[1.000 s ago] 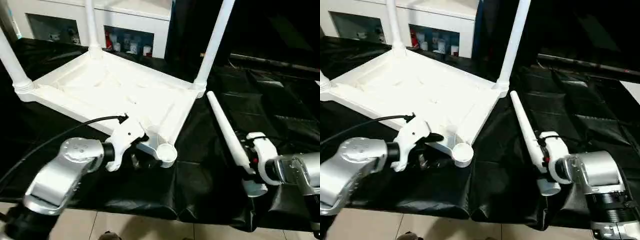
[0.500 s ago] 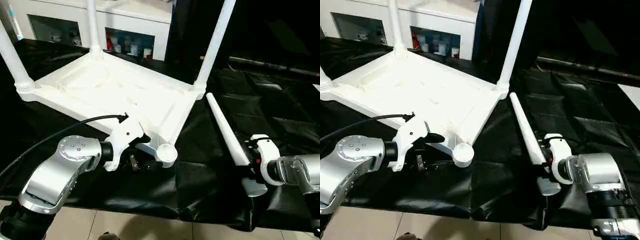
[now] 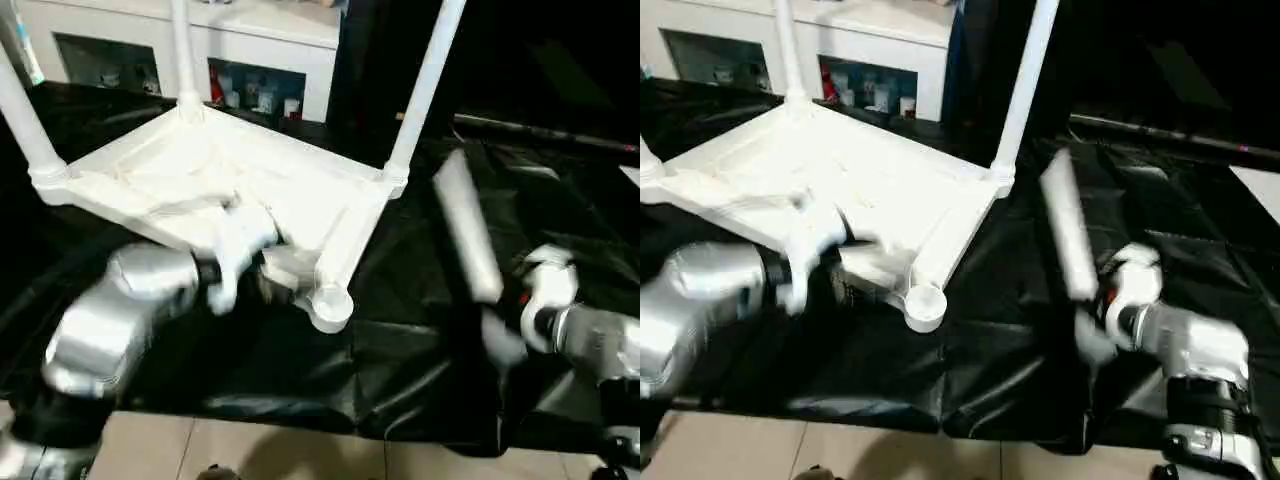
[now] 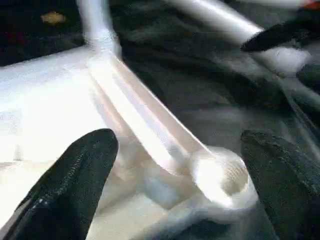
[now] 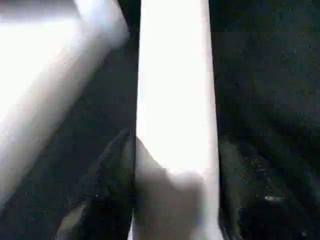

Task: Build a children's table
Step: Pick table leg

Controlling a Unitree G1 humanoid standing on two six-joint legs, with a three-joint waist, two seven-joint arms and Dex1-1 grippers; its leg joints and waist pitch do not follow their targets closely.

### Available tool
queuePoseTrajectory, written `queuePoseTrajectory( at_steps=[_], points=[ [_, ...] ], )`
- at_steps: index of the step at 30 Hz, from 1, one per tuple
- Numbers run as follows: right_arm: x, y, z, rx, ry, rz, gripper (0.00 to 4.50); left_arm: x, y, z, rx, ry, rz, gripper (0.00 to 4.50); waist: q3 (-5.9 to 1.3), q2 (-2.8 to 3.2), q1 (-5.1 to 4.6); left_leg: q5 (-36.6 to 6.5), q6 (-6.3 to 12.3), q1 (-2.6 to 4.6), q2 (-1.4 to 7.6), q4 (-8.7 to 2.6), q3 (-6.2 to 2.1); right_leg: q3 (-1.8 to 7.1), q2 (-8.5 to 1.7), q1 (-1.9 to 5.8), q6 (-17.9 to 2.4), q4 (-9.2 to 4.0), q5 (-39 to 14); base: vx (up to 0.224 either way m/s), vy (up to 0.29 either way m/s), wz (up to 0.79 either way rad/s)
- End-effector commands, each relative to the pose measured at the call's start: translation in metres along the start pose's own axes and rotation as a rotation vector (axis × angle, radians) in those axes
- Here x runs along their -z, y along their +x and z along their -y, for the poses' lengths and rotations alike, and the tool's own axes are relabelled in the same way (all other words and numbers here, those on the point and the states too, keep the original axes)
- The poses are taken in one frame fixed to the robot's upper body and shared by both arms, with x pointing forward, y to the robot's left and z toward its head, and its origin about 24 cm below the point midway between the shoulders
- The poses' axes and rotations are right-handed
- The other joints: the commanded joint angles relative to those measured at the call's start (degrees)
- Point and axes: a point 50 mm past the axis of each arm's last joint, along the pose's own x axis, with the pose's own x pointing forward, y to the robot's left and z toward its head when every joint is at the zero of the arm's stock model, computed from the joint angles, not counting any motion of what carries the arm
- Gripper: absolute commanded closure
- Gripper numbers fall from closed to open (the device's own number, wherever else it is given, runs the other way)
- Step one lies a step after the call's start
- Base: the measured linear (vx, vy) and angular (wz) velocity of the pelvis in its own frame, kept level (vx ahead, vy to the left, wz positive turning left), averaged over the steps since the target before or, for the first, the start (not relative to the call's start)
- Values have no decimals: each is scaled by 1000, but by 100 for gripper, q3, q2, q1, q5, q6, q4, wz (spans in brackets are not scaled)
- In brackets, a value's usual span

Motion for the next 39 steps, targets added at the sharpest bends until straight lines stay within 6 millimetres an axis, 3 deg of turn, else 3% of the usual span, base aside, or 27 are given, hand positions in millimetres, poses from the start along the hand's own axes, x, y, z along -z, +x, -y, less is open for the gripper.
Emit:
queuePoseTrajectory(
  at_steps=[1,2,3,4,5,8,11,12,13,14,18,20,22,29,38,39],
  points=[
    [-34,-8,-13,-135,30,249,262,-13,5,-6,-32,-43,90,0,-364,67,12,-1779,-176,53,-30,-378,33,170,-268,192,-523,-547,-2157,0,0,0],
    [-41,-11,-20,-211,64,307,262,-20,8,-7,-37,-79,138,0,-395,55,37,-1590,-102,40,-15,-366,36,178,-266,231,-667,-489,-1747,0,0,0],
    [-44,-13,-24,-254,85,333,262,-23,10,-8,-37,-101,166,0,-395,55,37,-1590,-102,40,-15,-366,36,178,-266,231,-667,-489,-1747,0,0,0],
    [-49,-18,-36,-371,114,376,262,-32,13,-6,-10,-164,233,0,-398,-1,47,-1276,-15,11,-22,-367,54,190,-247,275,-814,-427,-1326,0,0,0],
    [-52,-23,-50,-506,128,398,262,-41,16,-6,16,-228,295,0,-405,17,66,-1104,57,8,-24,-355,72,201,-245,285,-935,-409,-1020,0,0,0],
    [-43,-35,-83,-812,102,335,262,-64,24,-1,126,-355,421,0,-424,-16,104,-707,237,-50,-18,-345,54,182,-249,339,-1080,-366,-606,0,0,0],
    [-20,-36,-105,-967,60,180,262,-86,32,5,241,-453,516,0,-400,-33,138,-758,232,-42,-16,-345,69,181,-261,326,-1047,-417,-858,0,0,0],
    [-14,-35,-109,-994,56,155,262,-90,34,8,272,-466,526,0,-386,-25,157,-896,169,-25,-15,-345,71,182,-281,308,-982,-459,-1179,0,0,0],
    [-13,-35,-110,-999,56,151,262,-90,35,9,277,-468,527,0,-377,-26,152,-963,138,-35,-10,-358,61,175,-291,310,-938,-480,-1363,0,0,0],
    [-9,-35,-115,-1032,56,130,262,-93,37,12,314,-494,532,0,-360,-46,178,-1136,44,-19,-2,-369,56,173,-299,276,-765,-522,-1831,0,0,0],
    [-1,-35,-128,-1110,67,80,262,-97,44,21,387,-540,519,0,-352,-27,203,-1262,-43,-13,-2,-381,43,173,-301,255,-570,-555,-2131,0,0,0],
    [5,-34,-132,-1131,62,42,262,-96,48,28,413,-554,487,0,-359,-57,222,-1248,-79,-17,13,-398,26,172,-309,255,-482,-566,-2131,0,0,0],
    [7,-35,-132,-1134,59,35,262,-95,49,29,418,-558,478,0,-362,-46,239,-1203,-92,-19,19,-401,25,178,-314,257,-486,-552,-2025,0,0,0],
    [15,-32,-136,-1151,27,-19,262,-92,52,36,440,-588,463,0,-370,-96,328,-965,-93,-34,12,-395,46,191,-308,277,-524,-510,-1619,0,0,0],
    [17,-26,-139,-1116,-16,-31,262,-91,50,34,412,-611,465,0,-366,-104,323,-995,-132,-33,19,-409,36,189,-312,279,-456,-521,-1675,0,0,0],
    [17,-26,-140,-1125,-8,-32,262,-90,49,35,436,-620,463,18,-368,-88,322,-986,-134,-33,22,-412,34,190,-309,280,-468,-516,-1628,0,0,0]
  ],
)
